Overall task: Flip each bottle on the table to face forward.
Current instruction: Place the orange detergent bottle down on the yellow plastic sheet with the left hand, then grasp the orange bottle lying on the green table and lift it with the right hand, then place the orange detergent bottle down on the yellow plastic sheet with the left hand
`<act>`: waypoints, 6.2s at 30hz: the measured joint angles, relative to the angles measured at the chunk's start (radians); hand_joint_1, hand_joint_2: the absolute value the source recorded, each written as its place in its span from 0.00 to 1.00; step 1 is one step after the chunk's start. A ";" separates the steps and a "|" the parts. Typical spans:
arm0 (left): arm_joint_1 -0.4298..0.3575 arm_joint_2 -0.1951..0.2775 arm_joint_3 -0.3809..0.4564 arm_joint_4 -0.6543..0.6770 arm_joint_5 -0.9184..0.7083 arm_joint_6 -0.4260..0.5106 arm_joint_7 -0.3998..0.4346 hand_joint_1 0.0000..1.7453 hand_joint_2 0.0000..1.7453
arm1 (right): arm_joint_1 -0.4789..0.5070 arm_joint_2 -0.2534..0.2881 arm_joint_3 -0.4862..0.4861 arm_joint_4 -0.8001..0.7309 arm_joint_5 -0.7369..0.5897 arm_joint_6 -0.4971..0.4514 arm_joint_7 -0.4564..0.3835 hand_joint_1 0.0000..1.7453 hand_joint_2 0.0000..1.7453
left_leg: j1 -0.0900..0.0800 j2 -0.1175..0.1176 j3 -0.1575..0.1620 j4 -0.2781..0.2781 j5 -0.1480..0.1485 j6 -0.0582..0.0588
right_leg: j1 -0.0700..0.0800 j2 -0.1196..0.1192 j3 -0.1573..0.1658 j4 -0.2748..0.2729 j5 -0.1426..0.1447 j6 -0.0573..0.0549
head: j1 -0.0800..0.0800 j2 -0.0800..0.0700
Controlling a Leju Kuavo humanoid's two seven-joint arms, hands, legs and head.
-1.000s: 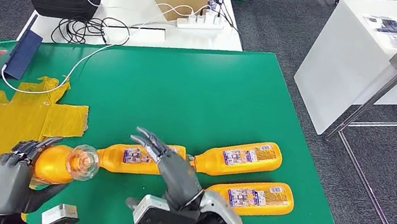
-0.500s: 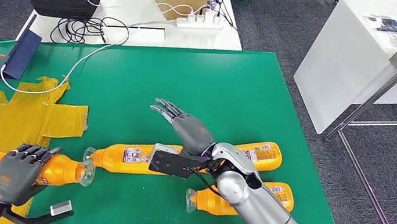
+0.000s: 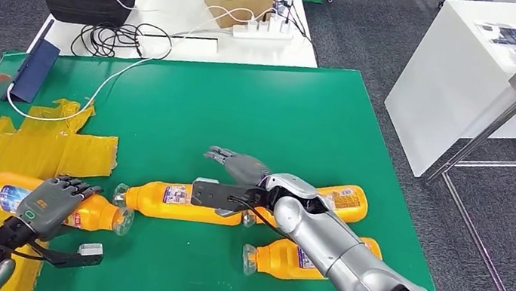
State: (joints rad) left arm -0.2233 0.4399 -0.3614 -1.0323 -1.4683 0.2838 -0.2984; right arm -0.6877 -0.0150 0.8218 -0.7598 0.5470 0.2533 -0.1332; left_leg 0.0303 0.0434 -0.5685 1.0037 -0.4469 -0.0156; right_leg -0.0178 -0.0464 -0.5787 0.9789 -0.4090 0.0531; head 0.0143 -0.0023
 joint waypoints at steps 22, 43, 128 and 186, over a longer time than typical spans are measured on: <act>-0.391 -0.100 -0.214 0.367 0.404 -0.390 -0.267 0.00 0.00 | -0.017 0.075 0.150 0.264 0.057 0.138 -0.004 0.86 1.00 | -0.001 0.004 0.002 0.000 0.013 -0.003 | 0.000 0.000 -0.007 0.002 0.012 -0.008 | 0.000 0.000; -0.168 -0.341 0.251 -0.039 1.258 -0.673 -0.276 0.00 0.00 | 0.050 0.153 0.172 0.343 0.069 -0.035 0.128 1.00 1.00 | 0.003 0.028 0.017 -0.001 0.003 -0.007 | 0.004 0.026 0.000 0.002 0.011 -0.010 | 0.000 0.000; 0.282 -0.455 0.401 -0.609 1.666 -0.933 -0.179 1.00 1.00 | 0.355 0.158 0.066 -0.249 -0.067 -0.168 -0.049 1.00 1.00 | 0.003 0.016 -0.021 0.000 0.008 -0.006 | 0.004 0.014 -0.030 0.003 0.012 -0.009 | 0.000 0.000; 0.404 -0.040 0.344 -0.191 0.221 0.133 -0.073 0.00 0.00 | 0.497 -0.322 -0.327 -0.835 -0.138 -0.071 -0.059 0.00 1.00 | 0.001 0.003 -0.016 -0.001 0.009 -0.005 | 0.002 0.000 -0.020 0.003 0.009 -0.007 | 0.000 0.000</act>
State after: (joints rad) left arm 0.1807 0.3996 -0.0170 -1.2228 -1.2473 0.4164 -0.3715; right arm -0.1905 -0.3372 0.4945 -1.5946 0.4094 0.1821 -0.1923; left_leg 0.0308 0.0464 -0.5844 1.0028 -0.4377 -0.0203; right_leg -0.0159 -0.0462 -0.5986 0.9816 -0.3996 0.0461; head 0.0139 -0.0023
